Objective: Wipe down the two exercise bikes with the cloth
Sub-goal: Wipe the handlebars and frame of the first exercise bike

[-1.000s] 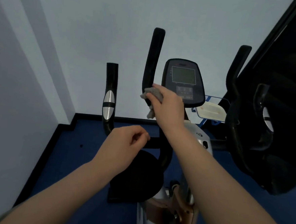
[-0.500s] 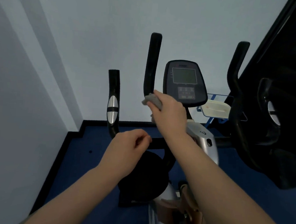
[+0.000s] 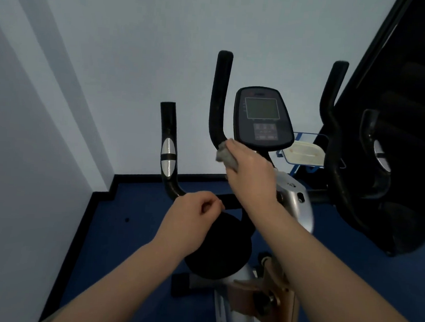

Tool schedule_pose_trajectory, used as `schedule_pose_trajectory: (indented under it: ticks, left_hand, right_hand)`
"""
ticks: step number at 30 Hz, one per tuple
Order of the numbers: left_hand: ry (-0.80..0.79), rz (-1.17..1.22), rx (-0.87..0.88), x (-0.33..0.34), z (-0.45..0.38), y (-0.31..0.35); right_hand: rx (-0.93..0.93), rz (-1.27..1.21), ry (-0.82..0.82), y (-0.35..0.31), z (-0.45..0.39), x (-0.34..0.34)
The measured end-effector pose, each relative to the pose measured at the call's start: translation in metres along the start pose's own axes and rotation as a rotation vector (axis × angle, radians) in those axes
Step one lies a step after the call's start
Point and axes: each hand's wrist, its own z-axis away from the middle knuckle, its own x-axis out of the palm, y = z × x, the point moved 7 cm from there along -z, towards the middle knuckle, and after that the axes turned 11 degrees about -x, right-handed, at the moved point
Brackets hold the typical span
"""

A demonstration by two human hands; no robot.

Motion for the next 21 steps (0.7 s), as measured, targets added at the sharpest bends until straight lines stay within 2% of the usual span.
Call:
schedule_pose_trajectory:
  ticks: [5,9,12,15,19,21]
  left_hand:
    - [0.0,-0.011,0.002,0.001,-0.002,-0.001]
    - [-0.01,-0.004,0.002,0.001,-0.001,-0.002]
    - [-0.02,-0.022,0.017,0.002,-0.002,0.0]
    - [-0.014,-0.048,0.022,0.003,-0.003,0.0]
    - [0.009,-0.063,0.017,0.002,-0.003,-0.001]
    - [0.005,-0.056,0.013,0.002,-0.003,-0.002]
  right_hand:
    - [0.095,-0.042,-0.07,0.005,-0.028,0.013]
    - [0.073,-0.265,-0.043,0.006,-0.017,0.008]
    - [0.103,-0.23,0.006,0.012,0.006,0.004]
    - [0.148,-0.19,0.019,0.009,-0.014,0.01]
    - [0.253,-0.328,-0.024,0.012,-0.04,0.015]
    - [0.252,-0.305,-0.023,0.016,-0.026,0.01]
